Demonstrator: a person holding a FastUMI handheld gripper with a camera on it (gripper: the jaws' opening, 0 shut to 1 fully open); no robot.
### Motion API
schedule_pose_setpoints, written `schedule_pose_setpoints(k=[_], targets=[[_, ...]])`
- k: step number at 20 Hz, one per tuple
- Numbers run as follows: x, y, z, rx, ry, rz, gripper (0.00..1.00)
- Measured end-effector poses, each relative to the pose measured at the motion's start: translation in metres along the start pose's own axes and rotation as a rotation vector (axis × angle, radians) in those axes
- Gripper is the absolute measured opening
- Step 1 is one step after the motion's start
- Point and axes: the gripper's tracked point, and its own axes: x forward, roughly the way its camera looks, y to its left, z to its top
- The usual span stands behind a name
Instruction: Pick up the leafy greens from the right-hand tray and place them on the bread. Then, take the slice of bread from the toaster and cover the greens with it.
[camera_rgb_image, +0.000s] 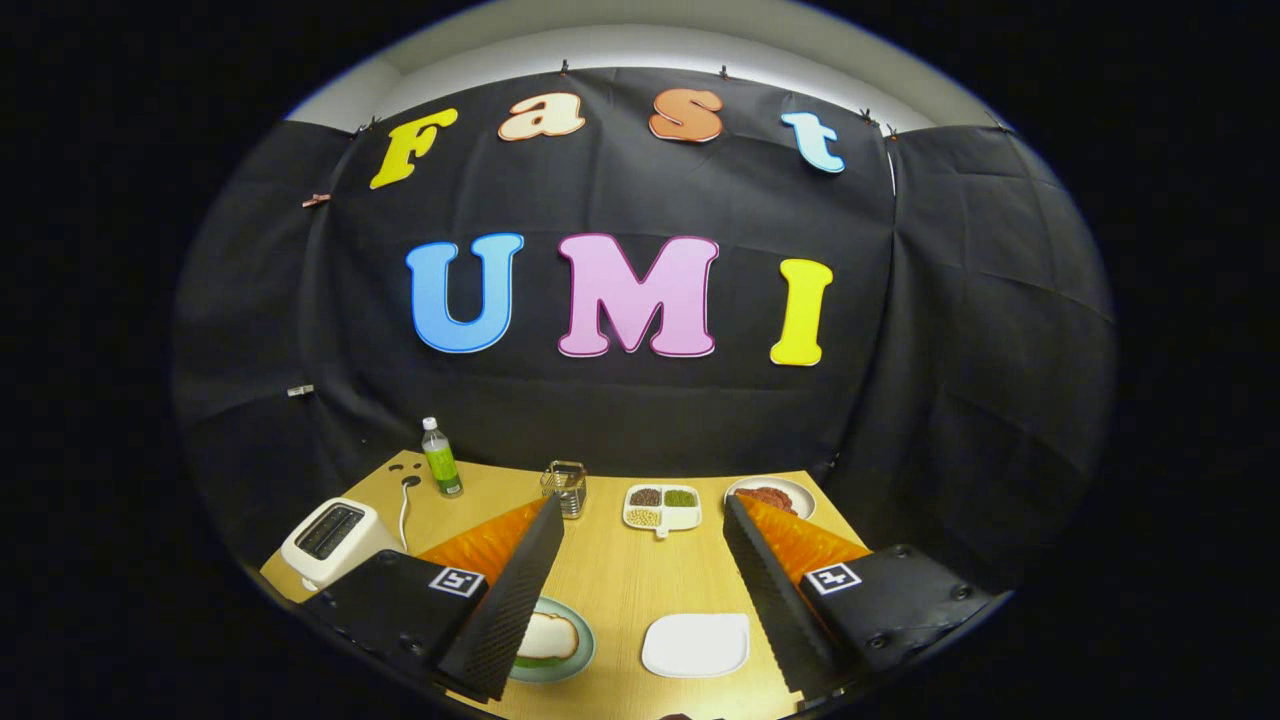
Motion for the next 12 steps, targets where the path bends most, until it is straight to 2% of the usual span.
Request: schedule_pose_setpoints(k=[4, 12], targets=[[-0.012, -0.019, -0.001, 0.004, -0.017, 0.043, 0.99], [-0.004, -0.039, -0.016, 0.008, 0.002, 0.093, 0.99]])
